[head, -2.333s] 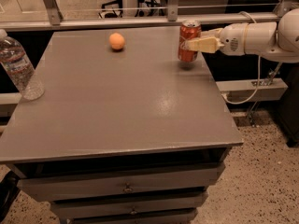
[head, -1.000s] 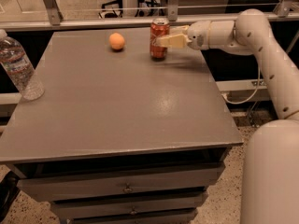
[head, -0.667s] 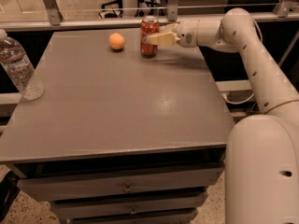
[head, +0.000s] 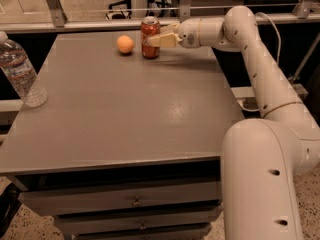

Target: Move coke can near orange

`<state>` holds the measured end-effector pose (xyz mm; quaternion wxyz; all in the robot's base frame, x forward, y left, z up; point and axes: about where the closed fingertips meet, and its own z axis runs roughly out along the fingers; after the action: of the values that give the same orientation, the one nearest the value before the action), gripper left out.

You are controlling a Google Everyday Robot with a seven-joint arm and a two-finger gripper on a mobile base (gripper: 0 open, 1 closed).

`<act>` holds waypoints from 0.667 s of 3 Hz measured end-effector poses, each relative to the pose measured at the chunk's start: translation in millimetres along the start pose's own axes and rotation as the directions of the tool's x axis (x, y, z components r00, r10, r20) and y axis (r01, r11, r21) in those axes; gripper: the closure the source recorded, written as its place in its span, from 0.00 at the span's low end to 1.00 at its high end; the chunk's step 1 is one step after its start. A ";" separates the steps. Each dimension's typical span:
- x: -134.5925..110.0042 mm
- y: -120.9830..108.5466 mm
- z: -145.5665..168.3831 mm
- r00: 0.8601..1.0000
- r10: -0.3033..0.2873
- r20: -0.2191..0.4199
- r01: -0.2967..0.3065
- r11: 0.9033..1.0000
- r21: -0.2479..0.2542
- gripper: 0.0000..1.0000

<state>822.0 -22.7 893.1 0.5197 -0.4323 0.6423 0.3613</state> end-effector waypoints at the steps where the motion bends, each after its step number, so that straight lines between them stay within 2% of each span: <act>1: 0.5 -3.9 6.8 1.000 -0.008 -0.003 0.008 1.000 0.003 0.86; 2: 1.1 -4.7 13.7 1.000 -0.009 -0.004 0.009 1.000 -0.004 0.62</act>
Offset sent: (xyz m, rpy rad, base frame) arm 0.0172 0.0077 -0.0013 -0.0065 -0.0111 0.0044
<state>831.2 -12.1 889.2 0.5194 -0.4369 0.6405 0.3593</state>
